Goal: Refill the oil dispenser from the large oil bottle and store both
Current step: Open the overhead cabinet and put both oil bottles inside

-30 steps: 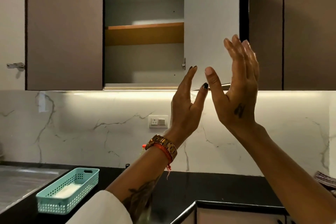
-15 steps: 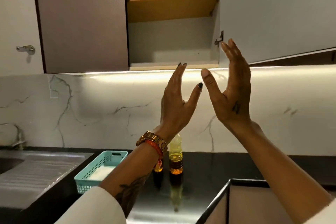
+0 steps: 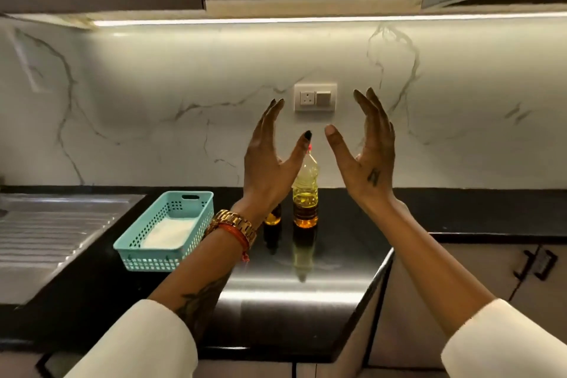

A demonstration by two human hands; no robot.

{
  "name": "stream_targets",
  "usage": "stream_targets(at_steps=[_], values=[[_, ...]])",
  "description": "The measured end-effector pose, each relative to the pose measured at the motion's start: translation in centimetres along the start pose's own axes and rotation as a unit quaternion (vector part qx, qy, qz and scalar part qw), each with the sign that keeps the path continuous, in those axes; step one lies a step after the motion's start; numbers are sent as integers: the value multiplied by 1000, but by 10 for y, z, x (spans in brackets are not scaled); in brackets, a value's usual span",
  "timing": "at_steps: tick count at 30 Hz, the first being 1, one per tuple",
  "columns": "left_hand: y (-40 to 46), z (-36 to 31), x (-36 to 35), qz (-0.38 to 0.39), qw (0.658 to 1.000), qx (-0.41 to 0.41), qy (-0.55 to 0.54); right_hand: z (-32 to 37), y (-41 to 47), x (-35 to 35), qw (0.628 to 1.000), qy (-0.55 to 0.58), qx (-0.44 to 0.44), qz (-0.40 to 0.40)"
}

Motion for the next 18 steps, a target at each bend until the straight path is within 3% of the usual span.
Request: stream_targets(at_steps=[18], values=[[44,276,-46,52,971,225,67,-179,-129,-161,971,-38,-213,106]])
Point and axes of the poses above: each hand's wrist, its own y-axis towards the middle knuckle, its own x-axis out of the back of the hand, z = x × y, the point moved 6 cm from there along y, towards the middle knuckle, and after that the axes turned 15 degrees about x, right-handed, at the moved point
